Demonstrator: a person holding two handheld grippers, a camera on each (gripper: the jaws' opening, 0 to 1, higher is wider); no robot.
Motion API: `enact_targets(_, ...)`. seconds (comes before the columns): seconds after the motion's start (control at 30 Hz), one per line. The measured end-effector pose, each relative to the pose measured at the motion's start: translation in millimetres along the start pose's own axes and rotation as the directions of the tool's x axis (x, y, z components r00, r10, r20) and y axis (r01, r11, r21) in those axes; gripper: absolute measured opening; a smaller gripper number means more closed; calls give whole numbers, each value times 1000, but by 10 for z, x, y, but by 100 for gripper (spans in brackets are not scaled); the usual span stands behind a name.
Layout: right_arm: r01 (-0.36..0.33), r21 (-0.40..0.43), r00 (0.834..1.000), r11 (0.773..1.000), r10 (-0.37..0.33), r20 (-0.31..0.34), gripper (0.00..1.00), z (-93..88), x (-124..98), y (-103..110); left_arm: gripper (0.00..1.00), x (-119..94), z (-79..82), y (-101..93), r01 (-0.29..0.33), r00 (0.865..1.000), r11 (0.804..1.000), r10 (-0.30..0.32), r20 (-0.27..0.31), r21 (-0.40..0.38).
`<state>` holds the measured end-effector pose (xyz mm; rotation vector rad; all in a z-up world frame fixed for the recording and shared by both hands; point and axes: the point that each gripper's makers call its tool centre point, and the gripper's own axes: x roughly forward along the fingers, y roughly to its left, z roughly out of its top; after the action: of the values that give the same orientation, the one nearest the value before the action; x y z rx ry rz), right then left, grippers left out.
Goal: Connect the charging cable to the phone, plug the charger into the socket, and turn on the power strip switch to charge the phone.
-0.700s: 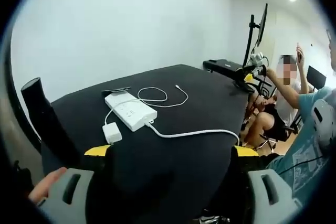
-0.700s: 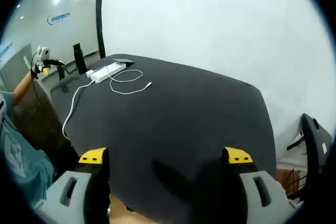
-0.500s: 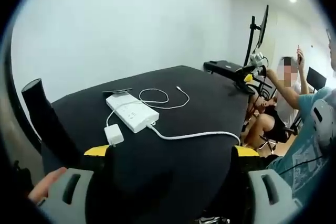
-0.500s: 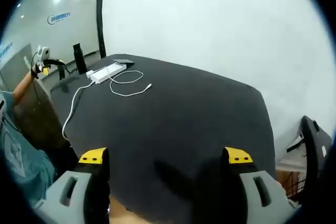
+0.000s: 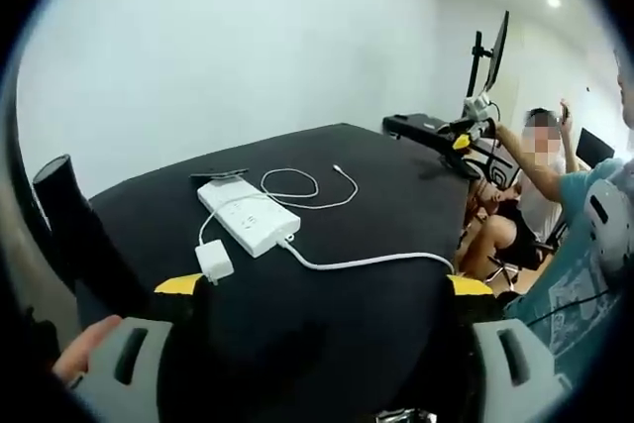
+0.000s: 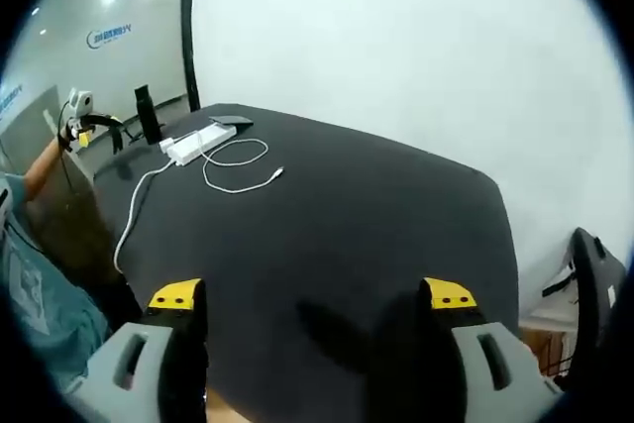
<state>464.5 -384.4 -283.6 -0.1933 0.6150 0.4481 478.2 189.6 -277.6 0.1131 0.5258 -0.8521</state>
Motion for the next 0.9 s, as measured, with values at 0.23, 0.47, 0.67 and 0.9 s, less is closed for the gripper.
enact_targets(0.23,-13,-4,1000,1000,13,0,84,144,116,-175,96,54,62,6,10,1000,1000,-10,5,-7)
enact_targets(0.47,-90,52,994,995,87,67,78,451,442,-139,96,112,50,59,11,1000,1000,-11,10,-22)
enact_targets(0.67,-360,233,927,903,319,196,77,978,885,251,96,188,-21,34,15,1000,1000,-15,8,-23)
enact_targets(0.9,-553,404,832,728,456,317,86,1558,1516,654,95,297,-3,61,17,1000,999,-16,23,-27)
